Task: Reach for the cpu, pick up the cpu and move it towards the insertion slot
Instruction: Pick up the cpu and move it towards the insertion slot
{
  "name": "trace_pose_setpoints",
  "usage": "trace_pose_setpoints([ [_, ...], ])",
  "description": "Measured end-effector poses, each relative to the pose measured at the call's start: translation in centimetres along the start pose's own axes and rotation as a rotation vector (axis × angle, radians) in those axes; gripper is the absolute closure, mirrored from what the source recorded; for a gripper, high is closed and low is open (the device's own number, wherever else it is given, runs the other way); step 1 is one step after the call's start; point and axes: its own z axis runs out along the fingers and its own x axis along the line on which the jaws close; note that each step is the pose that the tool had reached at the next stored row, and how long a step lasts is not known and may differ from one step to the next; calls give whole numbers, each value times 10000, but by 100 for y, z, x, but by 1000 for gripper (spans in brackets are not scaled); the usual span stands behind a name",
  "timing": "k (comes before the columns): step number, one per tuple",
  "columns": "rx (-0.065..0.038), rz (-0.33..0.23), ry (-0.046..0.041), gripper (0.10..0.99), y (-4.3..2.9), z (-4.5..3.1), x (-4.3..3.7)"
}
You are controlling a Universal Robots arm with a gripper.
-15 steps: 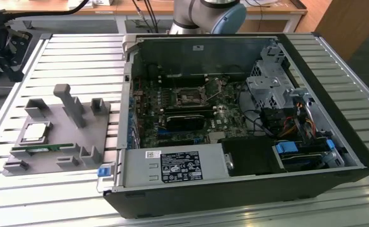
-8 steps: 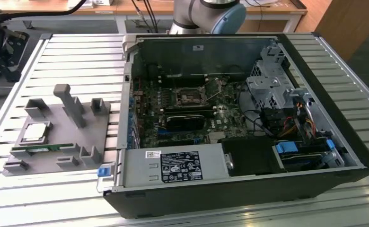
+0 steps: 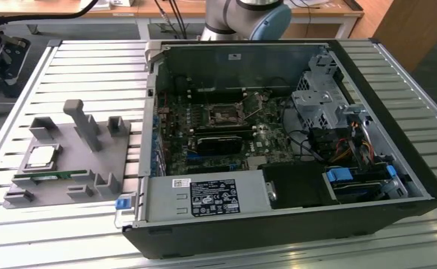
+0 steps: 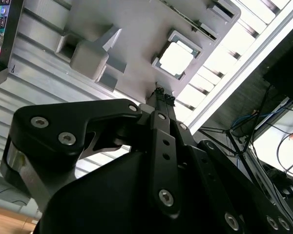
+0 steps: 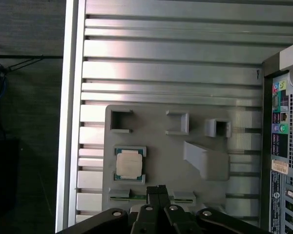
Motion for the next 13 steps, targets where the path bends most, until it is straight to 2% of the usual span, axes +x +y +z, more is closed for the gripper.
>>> trace_pose_setpoints([
  [9,1,-1,1,980,-15,39,63],
  [13,1,0,2,980,-77,62,87],
])
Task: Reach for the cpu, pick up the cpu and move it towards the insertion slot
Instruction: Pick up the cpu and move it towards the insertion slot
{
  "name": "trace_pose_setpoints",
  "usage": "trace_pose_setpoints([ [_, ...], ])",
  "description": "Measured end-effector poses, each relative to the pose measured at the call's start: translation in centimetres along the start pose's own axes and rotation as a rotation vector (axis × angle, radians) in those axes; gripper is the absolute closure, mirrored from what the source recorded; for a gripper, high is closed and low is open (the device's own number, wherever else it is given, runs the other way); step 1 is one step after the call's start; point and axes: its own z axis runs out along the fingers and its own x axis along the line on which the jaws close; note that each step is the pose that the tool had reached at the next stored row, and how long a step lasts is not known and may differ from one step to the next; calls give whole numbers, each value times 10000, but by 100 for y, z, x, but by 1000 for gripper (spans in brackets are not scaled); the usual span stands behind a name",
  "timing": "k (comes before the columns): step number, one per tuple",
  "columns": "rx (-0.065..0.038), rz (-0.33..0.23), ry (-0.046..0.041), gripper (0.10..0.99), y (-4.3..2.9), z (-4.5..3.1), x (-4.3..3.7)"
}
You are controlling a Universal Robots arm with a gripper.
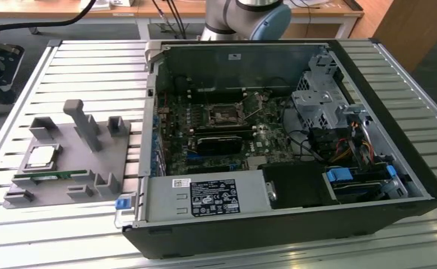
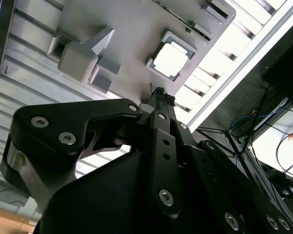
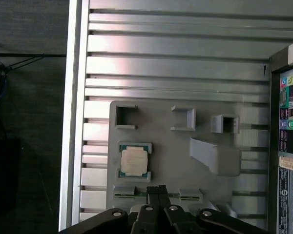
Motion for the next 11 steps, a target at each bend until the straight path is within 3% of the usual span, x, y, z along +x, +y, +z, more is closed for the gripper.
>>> trace_pose_setpoints([
  [7,-3,-3,-3,973,-38,111,86],
  [9,-1,0,3,851,-41,145,95],
  [10,-1,-1,4,851,-44,163,99],
  [11,-1,-1,7,792,-47,182,103],
])
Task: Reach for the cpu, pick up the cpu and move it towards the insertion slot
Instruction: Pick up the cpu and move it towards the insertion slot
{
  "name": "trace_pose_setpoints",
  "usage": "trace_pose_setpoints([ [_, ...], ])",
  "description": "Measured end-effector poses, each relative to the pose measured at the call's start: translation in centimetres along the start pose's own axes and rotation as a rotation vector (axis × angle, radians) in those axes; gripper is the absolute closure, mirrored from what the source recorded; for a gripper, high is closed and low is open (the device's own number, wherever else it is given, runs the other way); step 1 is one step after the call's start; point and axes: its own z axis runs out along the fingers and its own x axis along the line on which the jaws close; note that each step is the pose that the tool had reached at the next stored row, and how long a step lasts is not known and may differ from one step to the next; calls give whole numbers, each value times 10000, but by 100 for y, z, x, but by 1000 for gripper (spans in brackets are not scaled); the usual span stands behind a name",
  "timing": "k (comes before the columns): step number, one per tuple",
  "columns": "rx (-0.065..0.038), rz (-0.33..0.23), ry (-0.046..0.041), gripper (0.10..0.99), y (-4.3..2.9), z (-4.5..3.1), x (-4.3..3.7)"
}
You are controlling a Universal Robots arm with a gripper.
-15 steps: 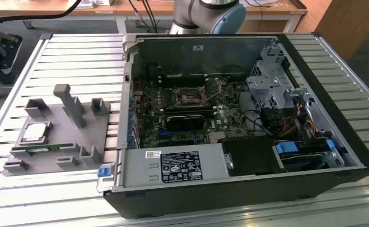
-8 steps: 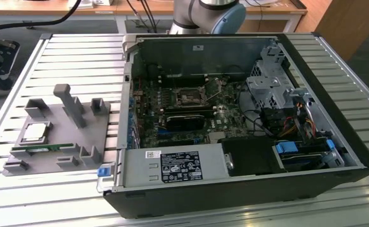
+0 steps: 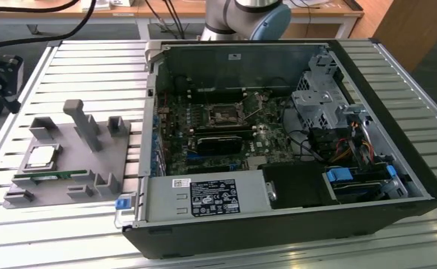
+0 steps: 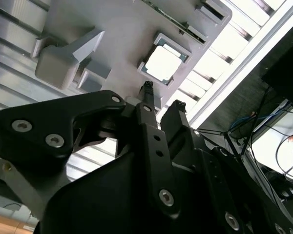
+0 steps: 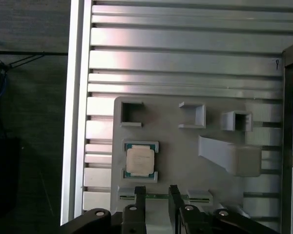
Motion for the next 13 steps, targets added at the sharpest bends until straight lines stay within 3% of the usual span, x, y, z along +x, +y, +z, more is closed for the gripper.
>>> trace_pose_setpoints([
  [1,0,1,2,792,-3,18,4],
  [3,0,1,4,675,-12,54,9],
  [4,0,1,5,675,-15,72,12],
  [6,0,2,13,561,-21,107,16],
  [9,0,2,19,502,-29,162,21],
  [10,-1,1,17,439,-32,181,23],
  [13,0,1,19,439,-42,234,29],
])
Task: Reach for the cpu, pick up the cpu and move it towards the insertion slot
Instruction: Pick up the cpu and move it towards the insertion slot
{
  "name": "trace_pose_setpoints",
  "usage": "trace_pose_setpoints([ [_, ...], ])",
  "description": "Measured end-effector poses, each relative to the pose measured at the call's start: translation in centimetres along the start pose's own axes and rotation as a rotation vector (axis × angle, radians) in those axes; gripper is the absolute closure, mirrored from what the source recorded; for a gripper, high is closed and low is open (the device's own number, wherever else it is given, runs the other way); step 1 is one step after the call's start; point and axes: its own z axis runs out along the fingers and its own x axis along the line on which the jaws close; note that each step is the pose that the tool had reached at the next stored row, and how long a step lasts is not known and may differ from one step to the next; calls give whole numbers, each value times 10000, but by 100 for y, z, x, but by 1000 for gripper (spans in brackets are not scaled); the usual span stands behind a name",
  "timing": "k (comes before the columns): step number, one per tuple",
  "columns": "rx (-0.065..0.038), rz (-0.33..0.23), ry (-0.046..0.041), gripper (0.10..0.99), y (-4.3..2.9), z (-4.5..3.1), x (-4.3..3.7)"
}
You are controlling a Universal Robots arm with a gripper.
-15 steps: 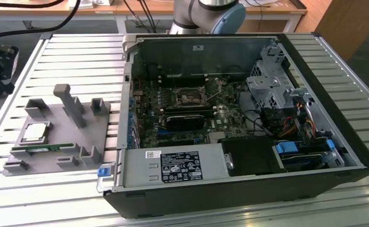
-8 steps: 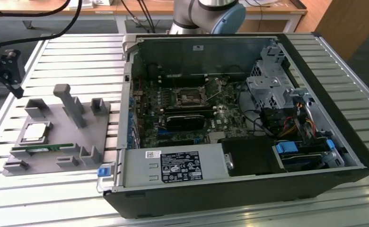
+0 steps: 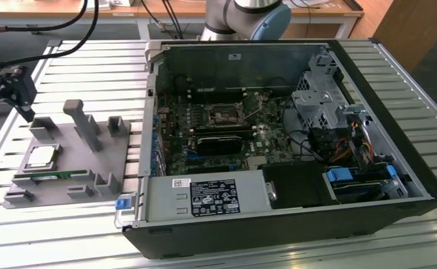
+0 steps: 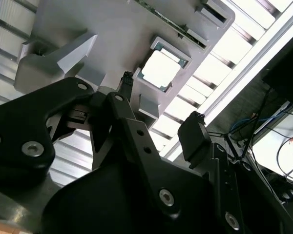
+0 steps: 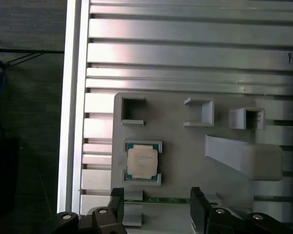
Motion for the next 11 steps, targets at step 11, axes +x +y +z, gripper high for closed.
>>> trace_pose_setpoints([
  [11,-7,-15,-1,439,-34,186,56],
])
